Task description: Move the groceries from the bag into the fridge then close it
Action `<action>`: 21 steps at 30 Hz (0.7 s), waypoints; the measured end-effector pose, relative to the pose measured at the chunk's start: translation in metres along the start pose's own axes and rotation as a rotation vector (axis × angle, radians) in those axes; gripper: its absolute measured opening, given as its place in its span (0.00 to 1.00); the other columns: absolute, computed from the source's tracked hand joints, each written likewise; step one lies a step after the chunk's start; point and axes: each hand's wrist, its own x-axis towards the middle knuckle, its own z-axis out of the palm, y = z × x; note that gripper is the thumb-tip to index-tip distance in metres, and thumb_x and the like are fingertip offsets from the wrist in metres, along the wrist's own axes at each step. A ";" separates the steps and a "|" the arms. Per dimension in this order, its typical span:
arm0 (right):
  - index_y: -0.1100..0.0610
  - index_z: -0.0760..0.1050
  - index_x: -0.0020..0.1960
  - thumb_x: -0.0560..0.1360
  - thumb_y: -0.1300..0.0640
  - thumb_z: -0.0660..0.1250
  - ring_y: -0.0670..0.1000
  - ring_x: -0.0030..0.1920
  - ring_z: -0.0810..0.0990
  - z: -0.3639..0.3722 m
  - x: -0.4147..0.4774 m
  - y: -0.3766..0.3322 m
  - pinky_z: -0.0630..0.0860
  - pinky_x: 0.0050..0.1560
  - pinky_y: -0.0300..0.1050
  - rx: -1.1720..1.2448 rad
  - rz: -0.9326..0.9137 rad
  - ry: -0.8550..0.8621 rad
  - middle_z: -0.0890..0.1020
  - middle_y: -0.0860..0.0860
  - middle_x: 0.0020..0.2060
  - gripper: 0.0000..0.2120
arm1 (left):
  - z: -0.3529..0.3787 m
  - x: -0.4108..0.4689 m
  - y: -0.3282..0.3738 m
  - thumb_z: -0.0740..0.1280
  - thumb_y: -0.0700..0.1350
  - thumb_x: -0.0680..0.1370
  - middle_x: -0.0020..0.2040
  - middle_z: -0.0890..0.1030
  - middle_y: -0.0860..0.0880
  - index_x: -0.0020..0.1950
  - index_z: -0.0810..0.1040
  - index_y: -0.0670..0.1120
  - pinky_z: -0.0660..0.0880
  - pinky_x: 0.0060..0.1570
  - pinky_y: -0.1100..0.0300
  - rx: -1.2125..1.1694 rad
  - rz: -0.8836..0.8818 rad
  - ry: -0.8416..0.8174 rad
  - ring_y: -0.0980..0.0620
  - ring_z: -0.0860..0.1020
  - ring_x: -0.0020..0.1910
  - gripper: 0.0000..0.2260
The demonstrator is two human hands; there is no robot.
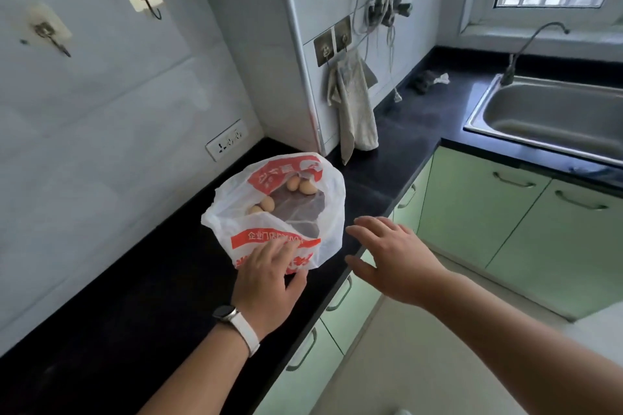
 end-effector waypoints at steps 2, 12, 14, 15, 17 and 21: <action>0.47 0.63 0.74 0.80 0.38 0.55 0.51 0.72 0.65 0.001 0.011 0.008 0.62 0.71 0.49 0.010 -0.005 -0.012 0.69 0.45 0.71 0.25 | 0.004 0.013 -0.003 0.60 0.57 0.79 0.63 0.78 0.50 0.66 0.72 0.49 0.75 0.60 0.49 0.005 -0.020 -0.014 0.50 0.74 0.63 0.19; 0.46 0.61 0.74 0.80 0.36 0.53 0.51 0.73 0.63 0.011 0.088 0.033 0.61 0.72 0.51 -0.019 -0.029 -0.099 0.66 0.45 0.73 0.26 | 0.037 0.085 -0.036 0.54 0.61 0.78 0.65 0.77 0.47 0.66 0.75 0.48 0.76 0.59 0.50 -0.048 -0.108 -0.039 0.47 0.75 0.64 0.25; 0.46 0.61 0.74 0.80 0.37 0.54 0.51 0.73 0.63 0.010 0.108 0.037 0.61 0.72 0.50 -0.031 -0.033 -0.115 0.66 0.45 0.73 0.26 | 0.044 0.103 -0.049 0.55 0.60 0.77 0.64 0.78 0.47 0.65 0.75 0.48 0.77 0.58 0.50 -0.036 -0.111 -0.040 0.47 0.76 0.63 0.24; 0.47 0.62 0.74 0.80 0.37 0.54 0.51 0.73 0.63 0.009 0.119 0.038 0.61 0.72 0.50 -0.037 -0.039 -0.122 0.66 0.45 0.73 0.26 | 0.048 0.111 -0.055 0.55 0.60 0.77 0.63 0.79 0.47 0.65 0.76 0.48 0.78 0.57 0.50 -0.025 -0.107 -0.040 0.46 0.76 0.62 0.24; 0.48 0.63 0.74 0.79 0.37 0.54 0.52 0.72 0.65 0.010 0.142 0.039 0.63 0.70 0.51 -0.051 -0.054 -0.139 0.68 0.47 0.72 0.27 | 0.055 0.128 -0.068 0.55 0.59 0.77 0.63 0.79 0.47 0.64 0.76 0.49 0.78 0.56 0.49 -0.001 -0.102 -0.051 0.46 0.77 0.62 0.23; 0.48 0.64 0.73 0.76 0.36 0.51 0.53 0.72 0.66 0.018 0.186 0.036 0.65 0.69 0.51 -0.064 -0.084 -0.193 0.69 0.48 0.72 0.30 | 0.073 0.153 -0.097 0.53 0.60 0.76 0.65 0.78 0.49 0.66 0.76 0.50 0.74 0.62 0.48 0.038 -0.120 -0.126 0.47 0.75 0.66 0.24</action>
